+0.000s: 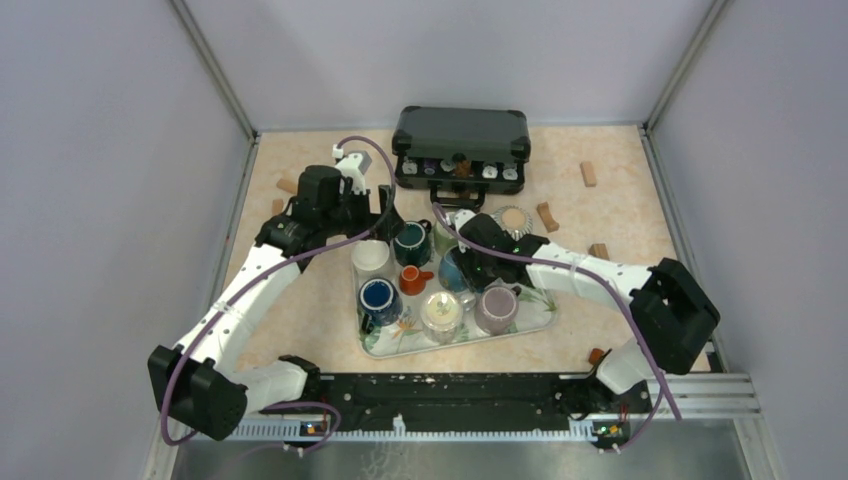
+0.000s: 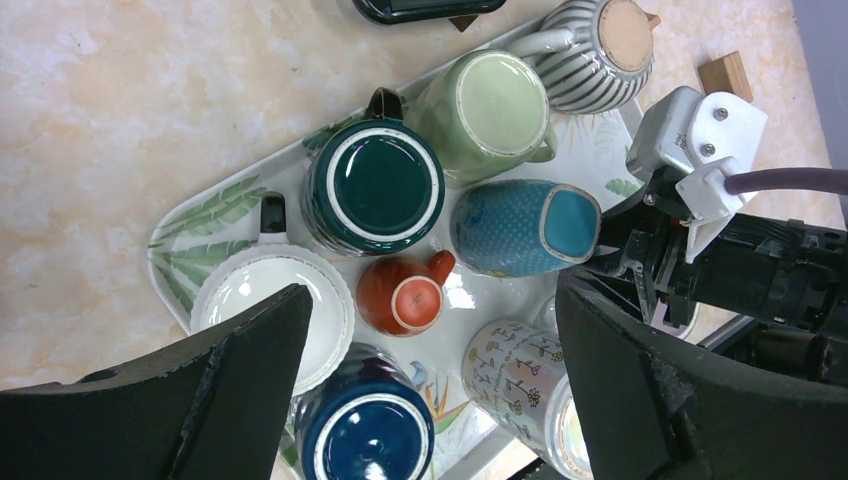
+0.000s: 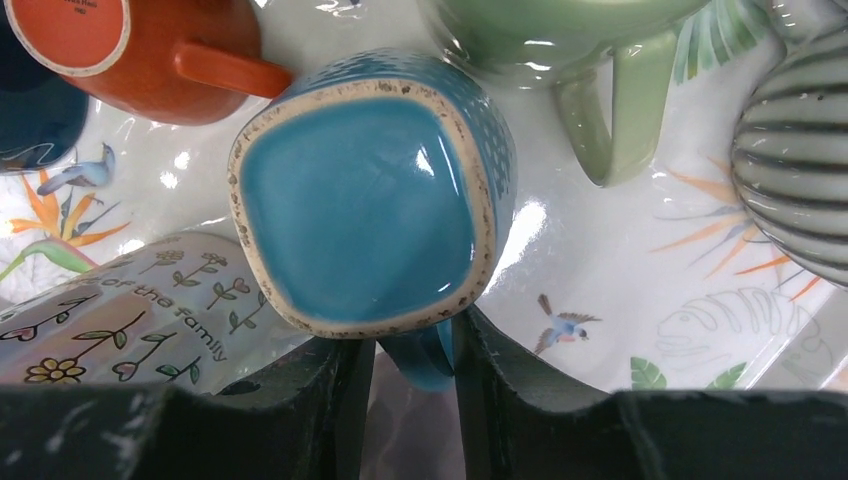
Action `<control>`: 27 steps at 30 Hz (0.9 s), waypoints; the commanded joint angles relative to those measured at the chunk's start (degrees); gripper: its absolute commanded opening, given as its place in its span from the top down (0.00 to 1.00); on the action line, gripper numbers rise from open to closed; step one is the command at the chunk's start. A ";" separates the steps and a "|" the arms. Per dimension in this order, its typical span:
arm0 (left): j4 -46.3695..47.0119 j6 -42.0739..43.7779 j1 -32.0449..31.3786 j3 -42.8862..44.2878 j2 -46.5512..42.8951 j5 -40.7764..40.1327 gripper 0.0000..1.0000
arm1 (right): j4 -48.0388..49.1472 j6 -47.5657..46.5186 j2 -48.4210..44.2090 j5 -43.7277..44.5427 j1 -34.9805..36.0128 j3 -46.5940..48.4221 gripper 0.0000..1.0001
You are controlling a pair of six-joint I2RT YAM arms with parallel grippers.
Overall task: Turn the mug right side up
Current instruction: Turn over the cup on the tray.
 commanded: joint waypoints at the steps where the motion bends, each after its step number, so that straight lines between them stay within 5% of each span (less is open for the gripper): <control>1: 2.90 -0.46 -0.05 -0.20 -1.12 0.71 0.01 | 1.63 -1.96 0.07 2.51 1.17 3.70 0.68; 16: 3.19 -0.94 -0.08 -0.19 -1.16 0.58 0.01 | 0.58 -4.42 -1.07 4.09 1.81 6.02 1.00; 27: 4.95 -3.42 -0.05 -1.76 -2.73 0.30 0.01 | -0.31 -3.26 -6.83 5.88 2.09 7.18 1.00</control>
